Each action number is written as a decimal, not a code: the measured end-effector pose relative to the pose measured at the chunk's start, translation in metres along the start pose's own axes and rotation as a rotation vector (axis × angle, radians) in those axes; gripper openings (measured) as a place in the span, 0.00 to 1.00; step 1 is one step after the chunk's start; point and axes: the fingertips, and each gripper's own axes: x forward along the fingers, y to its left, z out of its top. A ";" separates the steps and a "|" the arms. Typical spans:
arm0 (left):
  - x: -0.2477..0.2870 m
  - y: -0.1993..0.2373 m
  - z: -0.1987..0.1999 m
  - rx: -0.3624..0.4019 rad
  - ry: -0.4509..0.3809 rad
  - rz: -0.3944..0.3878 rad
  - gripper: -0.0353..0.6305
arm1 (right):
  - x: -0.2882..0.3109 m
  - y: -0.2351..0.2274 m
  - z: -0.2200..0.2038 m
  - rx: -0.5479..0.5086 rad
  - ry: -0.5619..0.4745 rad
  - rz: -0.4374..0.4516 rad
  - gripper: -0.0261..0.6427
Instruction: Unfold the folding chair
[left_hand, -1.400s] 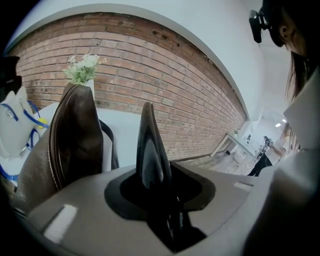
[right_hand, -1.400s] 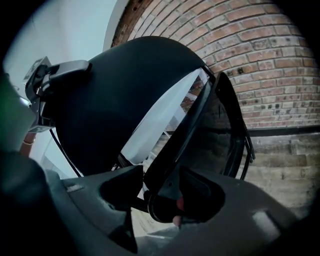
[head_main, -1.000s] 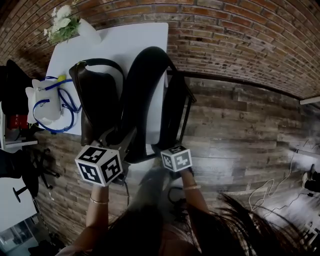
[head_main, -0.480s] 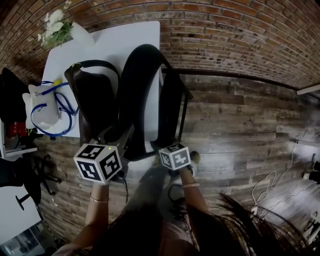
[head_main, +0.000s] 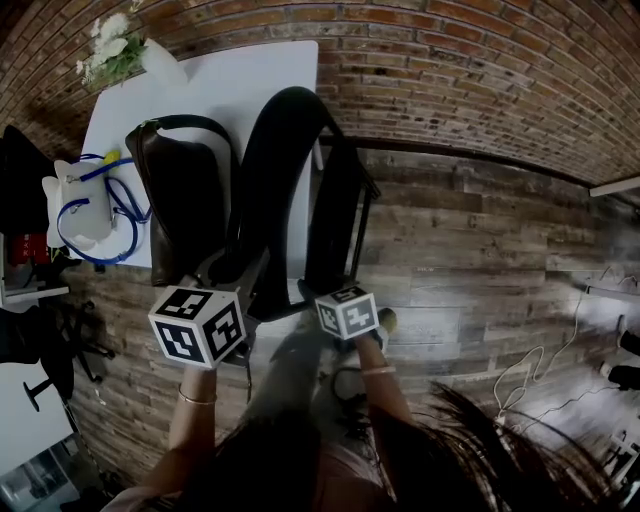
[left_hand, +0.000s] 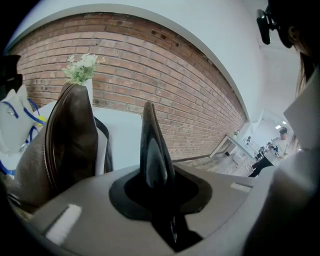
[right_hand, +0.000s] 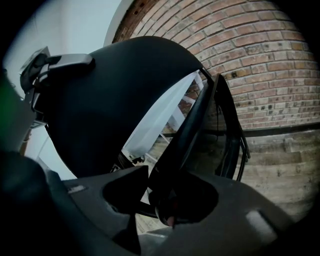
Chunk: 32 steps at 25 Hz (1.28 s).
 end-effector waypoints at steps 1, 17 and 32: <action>0.000 -0.003 0.000 0.001 0.000 0.002 0.17 | -0.002 -0.001 -0.001 0.002 0.001 0.000 0.26; 0.006 -0.039 0.001 0.027 -0.006 0.024 0.17 | -0.028 -0.016 -0.006 0.046 -0.024 0.035 0.25; 0.013 -0.075 0.001 0.048 -0.029 0.027 0.17 | -0.068 -0.040 -0.015 0.069 -0.029 0.078 0.24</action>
